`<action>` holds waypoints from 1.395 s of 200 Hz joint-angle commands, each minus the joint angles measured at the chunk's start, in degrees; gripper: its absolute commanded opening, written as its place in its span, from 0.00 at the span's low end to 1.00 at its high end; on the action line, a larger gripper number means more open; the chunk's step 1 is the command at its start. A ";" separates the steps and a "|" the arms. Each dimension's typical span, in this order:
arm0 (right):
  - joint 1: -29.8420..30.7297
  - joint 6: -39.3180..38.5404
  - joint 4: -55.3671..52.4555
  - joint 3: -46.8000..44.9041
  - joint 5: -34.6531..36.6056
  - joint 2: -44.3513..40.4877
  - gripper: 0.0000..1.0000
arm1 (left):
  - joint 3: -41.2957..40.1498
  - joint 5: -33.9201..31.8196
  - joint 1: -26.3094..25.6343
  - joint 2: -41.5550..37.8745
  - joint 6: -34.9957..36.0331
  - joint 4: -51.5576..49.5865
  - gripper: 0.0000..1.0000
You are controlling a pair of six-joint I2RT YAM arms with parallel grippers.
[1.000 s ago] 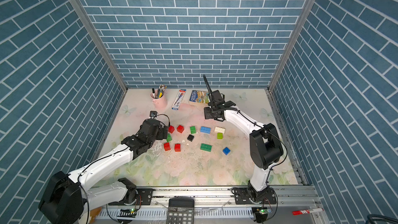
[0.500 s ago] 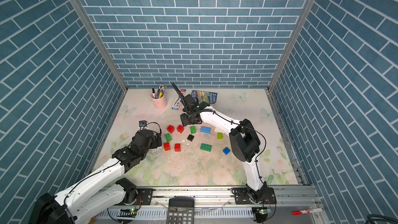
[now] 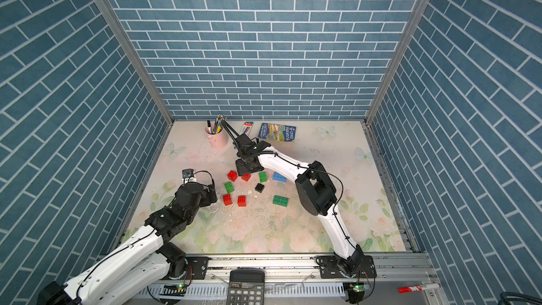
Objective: Assemble the letter r with lego
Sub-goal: Pick up the lego brick from the center of the board.
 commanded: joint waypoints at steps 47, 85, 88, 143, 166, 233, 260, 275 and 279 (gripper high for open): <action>0.85 0.22 -6.80 6.16 3.59 5.38 0.68 | -1.68 -0.16 -0.14 -1.51 0.55 -0.74 0.97; 0.82 -7.63 -9.83 10.08 3.35 7.58 0.65 | -1.78 0.06 -0.14 -1.97 0.89 -0.63 0.97; 0.76 -8.22 -10.21 10.45 3.33 7.80 0.64 | -1.77 0.05 -0.13 -1.91 0.96 -0.56 0.97; 0.77 -13.65 -12.09 11.90 0.45 8.41 0.63 | -3.12 -0.08 -0.13 -3.75 1.25 0.39 0.97; 0.73 -14.55 -11.93 11.45 -0.85 8.61 0.62 | -3.44 0.02 -0.14 -4.49 1.46 0.63 0.97; 0.72 -16.60 -10.87 11.60 -1.28 9.93 0.54 | -3.79 -0.27 -0.17 -4.58 1.41 0.96 0.97; 0.73 -17.20 -10.99 11.95 -1.14 10.43 0.52 | -3.73 -0.25 -0.15 -4.33 1.45 1.09 0.97; 0.79 -17.34 -11.28 12.30 -0.83 10.86 0.50 | -3.71 -0.34 -0.13 -4.33 1.29 1.00 0.97; 0.88 -17.47 -11.30 12.40 -0.81 10.97 0.49 | -3.75 -0.38 -0.13 -4.33 1.38 1.04 0.97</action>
